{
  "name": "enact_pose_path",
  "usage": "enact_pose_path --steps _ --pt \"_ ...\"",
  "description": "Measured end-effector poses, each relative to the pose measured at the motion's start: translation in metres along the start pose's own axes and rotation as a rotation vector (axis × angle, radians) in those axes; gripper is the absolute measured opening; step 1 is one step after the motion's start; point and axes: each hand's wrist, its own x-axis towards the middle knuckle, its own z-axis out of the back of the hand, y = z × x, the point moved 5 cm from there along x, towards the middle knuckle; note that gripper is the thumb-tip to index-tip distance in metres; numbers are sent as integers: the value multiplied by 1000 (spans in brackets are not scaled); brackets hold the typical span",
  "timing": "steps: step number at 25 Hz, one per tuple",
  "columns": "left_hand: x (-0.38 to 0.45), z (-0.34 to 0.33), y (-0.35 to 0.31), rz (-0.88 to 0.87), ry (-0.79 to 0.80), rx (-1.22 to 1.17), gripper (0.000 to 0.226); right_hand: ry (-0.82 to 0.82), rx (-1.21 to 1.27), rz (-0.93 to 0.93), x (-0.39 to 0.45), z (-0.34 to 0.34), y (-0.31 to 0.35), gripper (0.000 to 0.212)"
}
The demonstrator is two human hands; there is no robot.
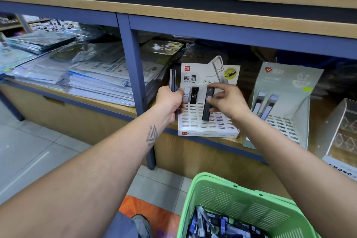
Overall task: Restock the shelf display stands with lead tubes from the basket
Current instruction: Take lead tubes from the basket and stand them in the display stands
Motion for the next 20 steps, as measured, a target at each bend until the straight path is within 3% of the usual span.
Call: enact_pose_path --steps 3,7,20 --pt "5 8 1 63 -30 80 22 -173 -135 216 17 -1 12 33" --pt "7 10 8 110 34 207 24 -221 -379 413 27 -19 19 26" --pt "19 11 32 95 38 473 10 -150 -469 428 34 -34 14 27"
